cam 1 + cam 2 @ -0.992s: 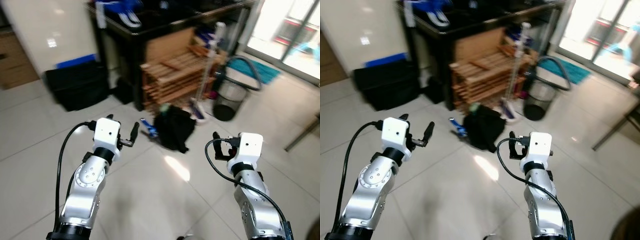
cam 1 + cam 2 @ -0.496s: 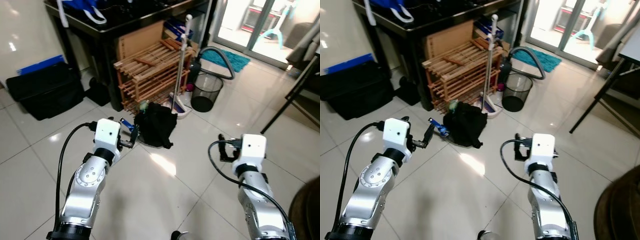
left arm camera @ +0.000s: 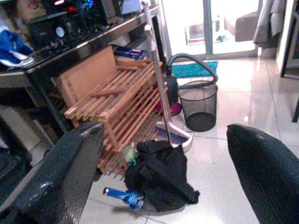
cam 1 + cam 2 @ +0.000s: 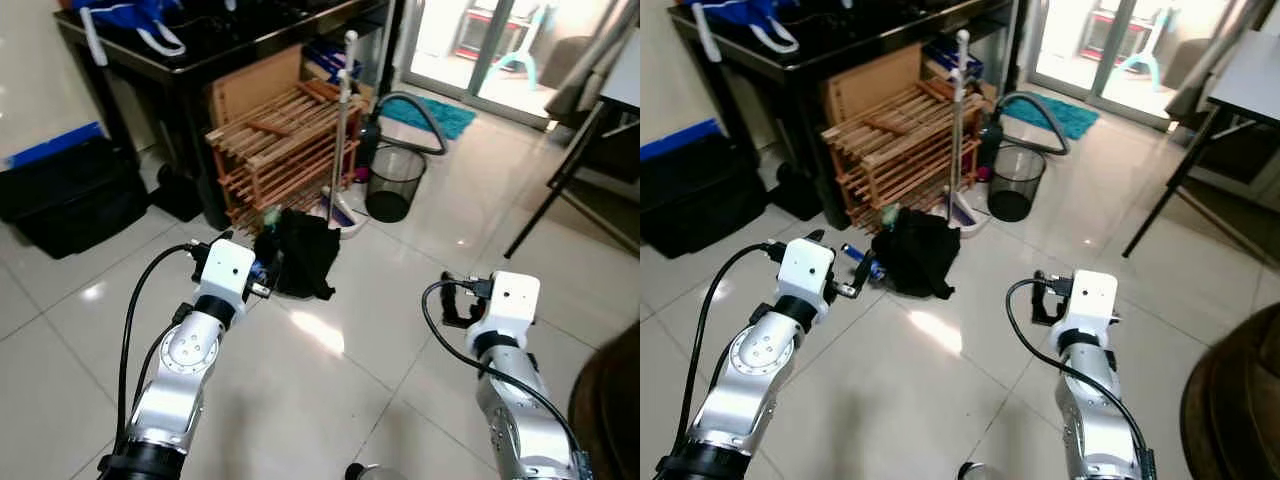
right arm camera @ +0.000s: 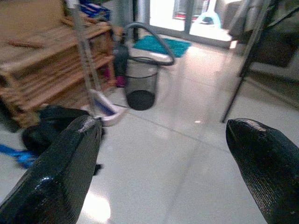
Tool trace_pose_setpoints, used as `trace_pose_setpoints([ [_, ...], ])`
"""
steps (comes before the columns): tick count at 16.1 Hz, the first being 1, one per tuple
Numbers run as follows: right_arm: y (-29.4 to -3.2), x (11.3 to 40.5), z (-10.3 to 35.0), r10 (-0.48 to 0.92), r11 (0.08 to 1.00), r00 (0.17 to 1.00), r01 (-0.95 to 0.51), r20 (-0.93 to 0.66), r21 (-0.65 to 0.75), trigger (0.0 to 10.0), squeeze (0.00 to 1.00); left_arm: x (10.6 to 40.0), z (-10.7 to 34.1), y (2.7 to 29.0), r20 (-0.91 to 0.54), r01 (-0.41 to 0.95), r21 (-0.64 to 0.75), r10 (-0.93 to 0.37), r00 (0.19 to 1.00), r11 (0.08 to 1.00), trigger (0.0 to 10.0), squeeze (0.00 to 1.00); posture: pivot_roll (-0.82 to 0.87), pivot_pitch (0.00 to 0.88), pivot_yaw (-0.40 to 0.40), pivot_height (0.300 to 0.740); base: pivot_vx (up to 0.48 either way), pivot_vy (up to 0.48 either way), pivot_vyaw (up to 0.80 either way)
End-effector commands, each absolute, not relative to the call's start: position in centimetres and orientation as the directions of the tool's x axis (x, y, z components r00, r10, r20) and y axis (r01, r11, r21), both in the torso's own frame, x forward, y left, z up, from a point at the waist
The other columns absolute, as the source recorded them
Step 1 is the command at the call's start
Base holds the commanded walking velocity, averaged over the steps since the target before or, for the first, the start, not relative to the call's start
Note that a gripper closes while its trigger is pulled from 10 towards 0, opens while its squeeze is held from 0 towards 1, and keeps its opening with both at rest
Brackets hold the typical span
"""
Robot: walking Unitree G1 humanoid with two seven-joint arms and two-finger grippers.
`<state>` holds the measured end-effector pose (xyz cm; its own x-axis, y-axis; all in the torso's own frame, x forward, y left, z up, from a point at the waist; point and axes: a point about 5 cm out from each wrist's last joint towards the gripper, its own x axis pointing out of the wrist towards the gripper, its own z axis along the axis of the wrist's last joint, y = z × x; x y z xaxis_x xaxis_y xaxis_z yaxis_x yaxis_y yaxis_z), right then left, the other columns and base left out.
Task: Move the pillow to the sofa from floor
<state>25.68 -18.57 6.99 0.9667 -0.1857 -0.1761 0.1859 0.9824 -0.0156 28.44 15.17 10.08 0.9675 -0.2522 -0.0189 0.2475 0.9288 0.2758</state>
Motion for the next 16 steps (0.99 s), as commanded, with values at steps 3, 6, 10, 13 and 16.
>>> trace_pose_setpoints([
  [3, -19.2, 25.37, 7.19, -0.224, 0.974, 0.961, 0.216, -0.162, -0.064, 10.0, 0.0, 28.58, 9.83, 15.28, -0.053, 0.26, 0.174, -0.254, 0.966, 0.95, 10.0, 0.0, -0.06, 0.0, 0.045, 0.74, 0.0, 0.0, -0.8],
  [6, -19.14, 25.27, 7.07, -0.219, 0.974, 0.963, 0.207, -0.159, -0.091, 10.0, 0.0, 28.51, 9.72, 15.43, -0.068, 0.271, 0.133, -0.264, 0.962, 0.953, 10.0, 0.0, -0.06, 0.0, 0.043, 0.74, 0.0, 0.0, -0.8],
  [10, -18.83, 25.24, 6.95, -0.204, 0.979, 0.964, 0.199, -0.171, -0.05, 10.0, 0.0, 28.55, 9.86, 15.83, -0.052, 0.255, 0.158, -0.25, 0.967, 0.954, 10.0, 0.0, -0.05, 0.0, 0.038, 0.74, 0.0, 0.0, -0.8],
  [13, -18.96, 25.1, 6.85, -0.218, 0.976, 0.96, 0.211, -0.175, -0.059, 10.0, 0.0, 28.57, 9.88, 15.94, -0.057, 0.257, 0.159, -0.251, 0.966, 0.953, 10.0, 0.0, -0.06, 0.005, 0.041, 0.74, 0.0, 0.0, -0.8],
  [16, -19.35, 24.95, 6.66, -0.241, 0.97, 0.952, 0.232, -0.187, -0.067, 10.0, 0.0, 28.64, 9.91, 15.87, -0.049, 0.26, 0.153, -0.255, 0.966, 0.953, 10.0, 0.0, -0.06, 0.005, 0.045, 0.74, 0.0, 0.0, -0.8],
])
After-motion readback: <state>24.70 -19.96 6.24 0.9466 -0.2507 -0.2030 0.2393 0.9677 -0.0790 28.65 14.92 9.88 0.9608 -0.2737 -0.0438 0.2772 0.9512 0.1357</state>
